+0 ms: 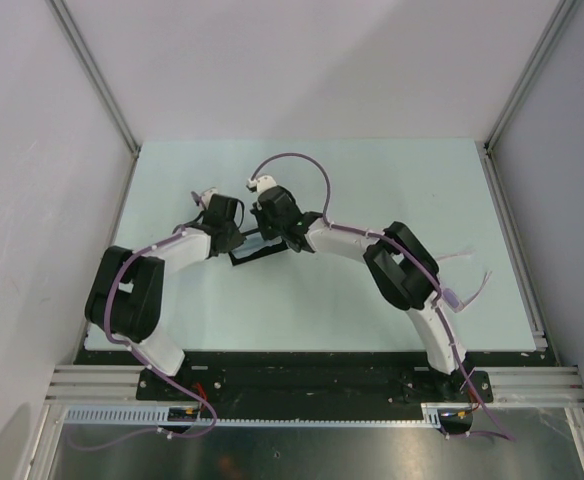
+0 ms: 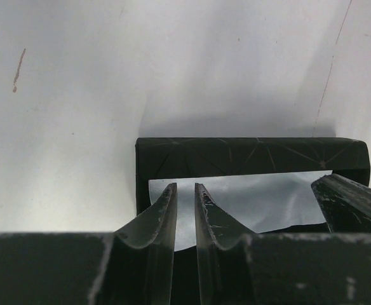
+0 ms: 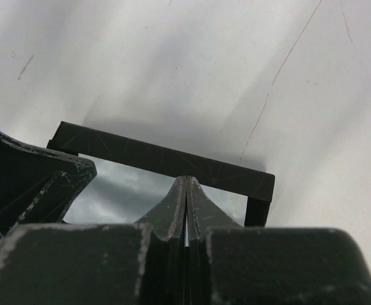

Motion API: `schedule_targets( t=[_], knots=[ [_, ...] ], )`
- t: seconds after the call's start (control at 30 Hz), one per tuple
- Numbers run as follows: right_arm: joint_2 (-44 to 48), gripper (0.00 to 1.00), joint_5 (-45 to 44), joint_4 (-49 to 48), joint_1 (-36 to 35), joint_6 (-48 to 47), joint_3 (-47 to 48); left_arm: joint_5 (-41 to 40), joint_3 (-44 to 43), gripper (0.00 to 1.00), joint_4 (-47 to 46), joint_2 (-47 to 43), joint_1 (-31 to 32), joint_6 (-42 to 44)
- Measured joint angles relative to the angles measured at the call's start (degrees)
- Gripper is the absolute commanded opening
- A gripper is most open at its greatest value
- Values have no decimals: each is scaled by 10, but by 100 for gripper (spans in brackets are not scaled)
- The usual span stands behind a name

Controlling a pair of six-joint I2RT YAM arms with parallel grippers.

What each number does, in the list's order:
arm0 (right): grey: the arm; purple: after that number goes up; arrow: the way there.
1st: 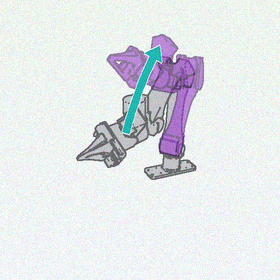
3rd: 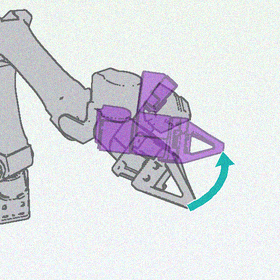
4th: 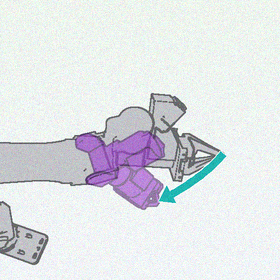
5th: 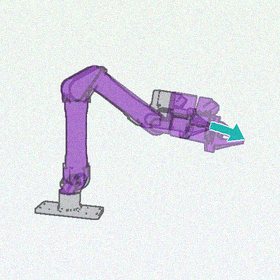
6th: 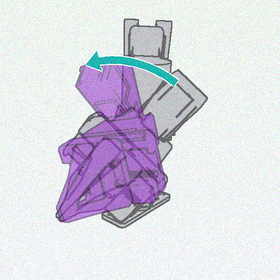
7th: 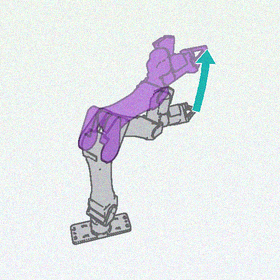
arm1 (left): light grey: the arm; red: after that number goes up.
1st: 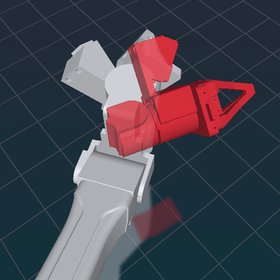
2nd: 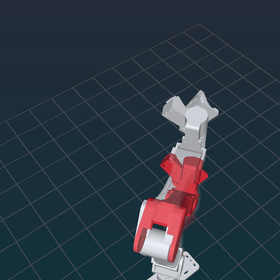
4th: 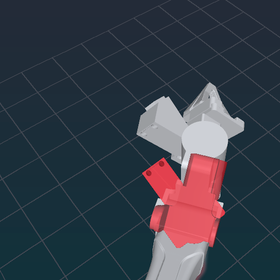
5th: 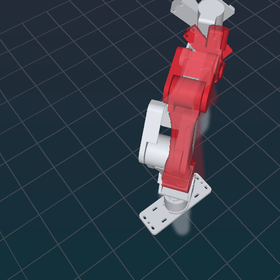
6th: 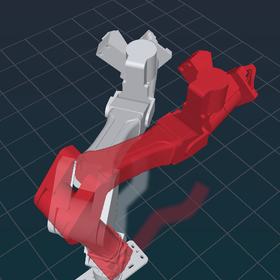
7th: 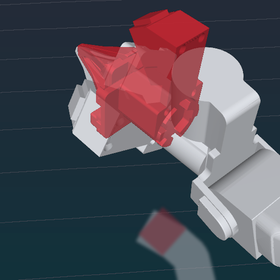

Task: Organize the sunglasses
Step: Smooth out the folded cleaning cloth near the sunglasses case.

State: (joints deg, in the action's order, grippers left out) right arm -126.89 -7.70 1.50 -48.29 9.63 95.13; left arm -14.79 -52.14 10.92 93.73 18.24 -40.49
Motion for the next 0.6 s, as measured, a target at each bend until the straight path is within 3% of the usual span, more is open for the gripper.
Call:
schedule_targets(
  t=[0.6],
  knots=[
    [-34, 0, -10, -18, -11, -27, -10, 2, -14, 16, 1, 39, 0, 3]
  ],
)
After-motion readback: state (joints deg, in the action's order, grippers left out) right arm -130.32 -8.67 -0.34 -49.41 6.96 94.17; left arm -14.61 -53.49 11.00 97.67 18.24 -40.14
